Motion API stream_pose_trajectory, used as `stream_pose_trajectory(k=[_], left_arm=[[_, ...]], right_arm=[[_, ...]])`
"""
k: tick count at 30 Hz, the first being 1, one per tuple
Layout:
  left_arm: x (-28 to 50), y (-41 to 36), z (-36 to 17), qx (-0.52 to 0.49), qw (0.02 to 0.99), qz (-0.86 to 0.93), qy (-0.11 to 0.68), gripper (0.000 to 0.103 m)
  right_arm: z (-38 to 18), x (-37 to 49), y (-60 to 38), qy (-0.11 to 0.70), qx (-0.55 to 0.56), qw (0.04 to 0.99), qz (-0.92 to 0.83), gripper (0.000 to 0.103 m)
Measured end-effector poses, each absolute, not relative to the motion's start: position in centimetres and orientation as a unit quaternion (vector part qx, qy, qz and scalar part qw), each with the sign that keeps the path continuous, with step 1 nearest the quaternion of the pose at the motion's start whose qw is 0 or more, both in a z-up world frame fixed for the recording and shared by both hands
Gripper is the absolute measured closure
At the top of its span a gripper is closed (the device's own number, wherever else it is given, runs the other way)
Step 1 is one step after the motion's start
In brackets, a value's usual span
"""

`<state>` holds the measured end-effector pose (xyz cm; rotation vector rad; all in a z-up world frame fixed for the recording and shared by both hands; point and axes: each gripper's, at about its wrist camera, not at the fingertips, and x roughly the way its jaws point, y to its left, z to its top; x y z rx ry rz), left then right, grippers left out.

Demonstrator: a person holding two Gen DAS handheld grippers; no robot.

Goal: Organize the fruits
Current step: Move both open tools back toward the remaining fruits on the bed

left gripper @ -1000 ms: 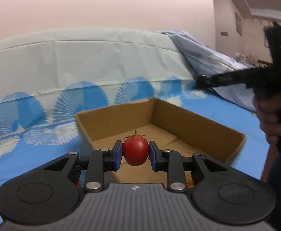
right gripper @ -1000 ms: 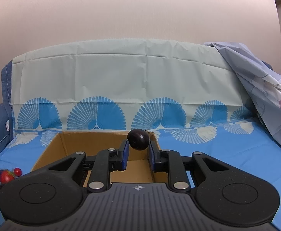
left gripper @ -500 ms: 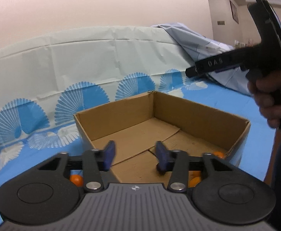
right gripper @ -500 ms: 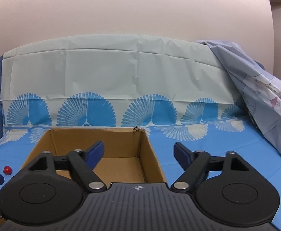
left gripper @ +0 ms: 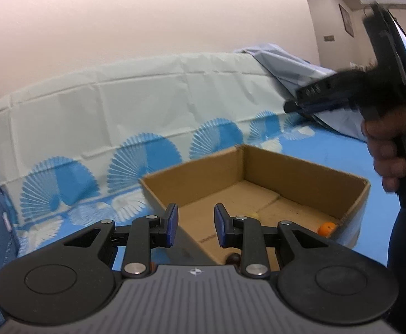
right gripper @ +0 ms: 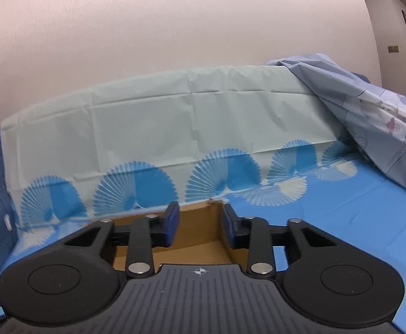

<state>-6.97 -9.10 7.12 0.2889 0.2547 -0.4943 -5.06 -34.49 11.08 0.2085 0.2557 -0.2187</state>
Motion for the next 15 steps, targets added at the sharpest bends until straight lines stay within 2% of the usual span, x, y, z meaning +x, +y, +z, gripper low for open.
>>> stream_pose_trajectory(k=[5,7,8,9,13,15], left_arm=[[-5.3,-3.4,10.5,0.106,0.969,-0.195,0.108,0.071],[-3.9,-0.8,11.7,0.084,0.978,-0.153,0.117,0.07],[-3.1,0.5,12.2,0.071,0.981,-0.131,0.127,0.07],[-2.4,1.7,12.4,0.055,0.982,-0.116,0.137,0.07],[-0.8,5.7,11.0,-0.028,0.979,-0.066,0.19,0.07],[-1.0,7.3,11.2,-0.075,0.98,-0.058,0.176,0.069]], right_arm=[[11.5,-5.4,-33.0,0.12,0.12,0.982,-0.087,0.068],[11.6,-5.4,-32.3,0.12,0.12,0.982,-0.078,0.062],[11.6,-5.2,-31.9,0.125,0.121,0.982,-0.073,0.055],[11.5,-5.0,-31.5,0.128,0.121,0.982,-0.068,0.054],[11.4,-4.3,-29.7,0.132,0.117,0.983,-0.049,0.054],[11.3,-3.9,-28.5,0.135,0.114,0.984,-0.035,0.054]])
